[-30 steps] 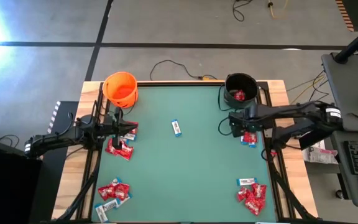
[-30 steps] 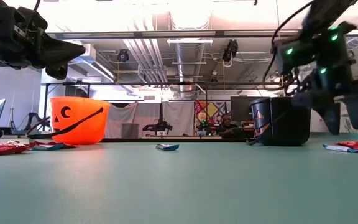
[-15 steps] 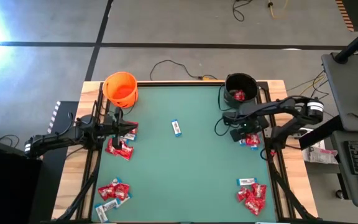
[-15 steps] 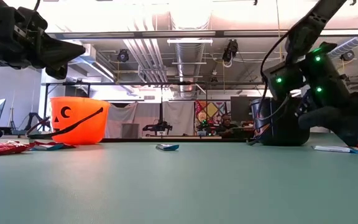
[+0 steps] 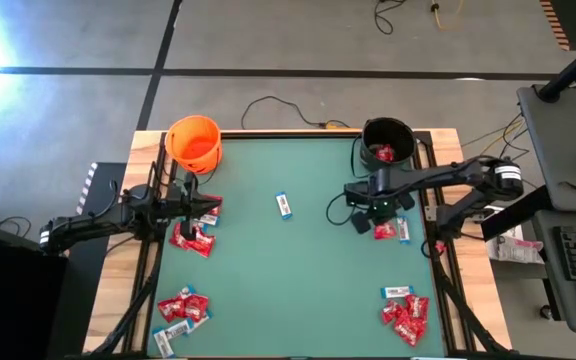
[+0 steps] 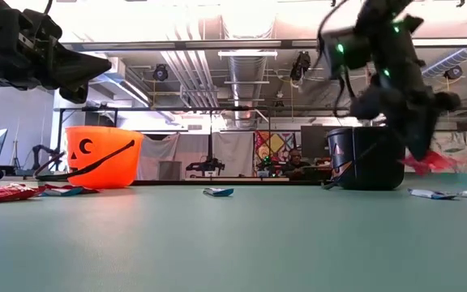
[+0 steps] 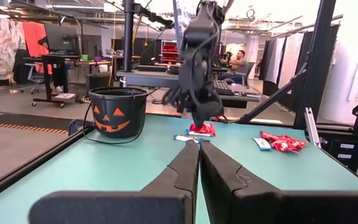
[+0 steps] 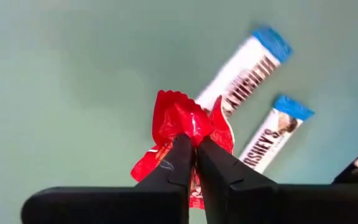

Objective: Sort candy by brand, put in halloween buckets
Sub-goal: Put the red candy into the black bucket

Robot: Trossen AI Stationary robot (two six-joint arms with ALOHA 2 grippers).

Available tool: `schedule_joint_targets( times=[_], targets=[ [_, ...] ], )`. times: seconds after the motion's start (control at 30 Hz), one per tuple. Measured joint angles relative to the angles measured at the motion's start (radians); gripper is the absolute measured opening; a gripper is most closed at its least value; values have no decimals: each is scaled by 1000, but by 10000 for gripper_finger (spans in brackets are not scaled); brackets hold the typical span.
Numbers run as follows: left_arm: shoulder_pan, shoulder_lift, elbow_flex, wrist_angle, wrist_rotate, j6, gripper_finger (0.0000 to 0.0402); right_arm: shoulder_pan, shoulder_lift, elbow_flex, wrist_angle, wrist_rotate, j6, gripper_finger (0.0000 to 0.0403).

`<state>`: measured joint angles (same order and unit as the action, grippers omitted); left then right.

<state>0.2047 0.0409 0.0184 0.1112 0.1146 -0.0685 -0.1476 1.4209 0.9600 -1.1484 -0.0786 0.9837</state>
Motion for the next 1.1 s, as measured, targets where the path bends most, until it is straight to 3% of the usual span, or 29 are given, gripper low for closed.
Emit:
schedule_joint_targets(
  times=[0.17, 0.3, 0.47, 0.53, 0.8, 0.93, 1.1],
  targets=[
    [0, 0, 0, 0, 0, 0, 0, -13, -7, 123, -19, 54, -63, 13],
    [0, 0, 0, 0, 0, 0, 0, -74, -11, 284, -157, 152, -151, 13],
    [0, 0, 0, 0, 0, 0, 0, -224, -11, 477, -290, 384, -244, 13],
    [0, 0, 0, 0, 0, 0, 0, -316, -11, 512, -288, 424, -289, 13],
    [0, 0, 0, 0, 0, 0, 0, -681, 43, 464, -111, 420, -426, 13],
    [0, 0, 0, 0, 0, 0, 0, -753, 115, 408, -28, 370, -461, 13],
    [0, 0, 0, 0, 0, 0, 0, -763, 196, 385, 17, 333, -465, 18]
  ],
)
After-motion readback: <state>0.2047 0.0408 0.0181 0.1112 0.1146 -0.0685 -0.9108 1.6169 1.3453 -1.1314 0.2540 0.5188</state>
